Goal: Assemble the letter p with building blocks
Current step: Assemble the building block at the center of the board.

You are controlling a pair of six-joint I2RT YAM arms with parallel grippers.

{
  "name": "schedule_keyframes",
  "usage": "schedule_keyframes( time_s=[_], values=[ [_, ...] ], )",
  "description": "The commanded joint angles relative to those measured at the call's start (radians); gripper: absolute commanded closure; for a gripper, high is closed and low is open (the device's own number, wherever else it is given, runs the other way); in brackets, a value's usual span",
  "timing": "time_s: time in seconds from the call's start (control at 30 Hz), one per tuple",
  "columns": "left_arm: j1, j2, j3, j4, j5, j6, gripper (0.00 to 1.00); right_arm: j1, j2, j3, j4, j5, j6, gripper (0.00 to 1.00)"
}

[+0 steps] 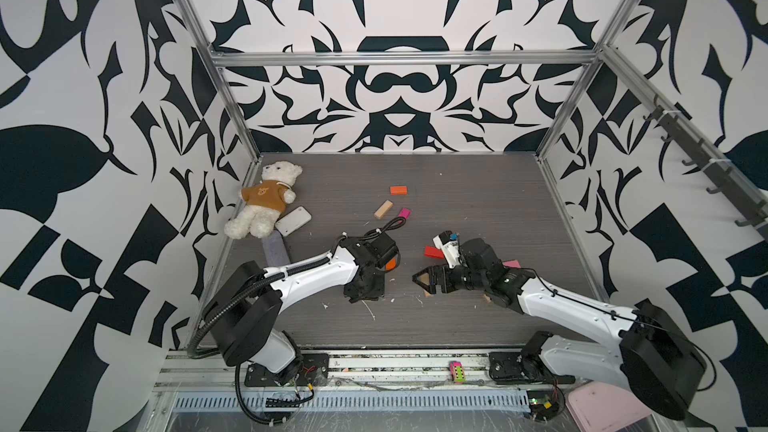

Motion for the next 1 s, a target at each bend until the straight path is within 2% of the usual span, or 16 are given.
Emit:
schedule_keyframes(
  time_s=[0.0,0.17,0.33,0.97],
  values=[
    [0.010,0.051,0.041,-0.039,-0.003,0.034,0.73,-0.001,-0.024,-0.007,0.039,0.007,-0.030,0.01],
    [0.025,0.134,0.081,-0.024,-0.019,0.042,0.73,0.001,-0.011,-0.013,0.050,0.022,-0.036,0.01],
    [0.049,0.182,0.084,0.021,-0.024,0.030,0.74,0.047,-0.032,-0.005,0.011,0.117,-0.073,0.01],
    [0.087,0.242,0.107,0.037,-0.061,0.023,0.74,0.051,-0.034,-0.003,0.000,0.133,-0.086,0.01]
  ],
)
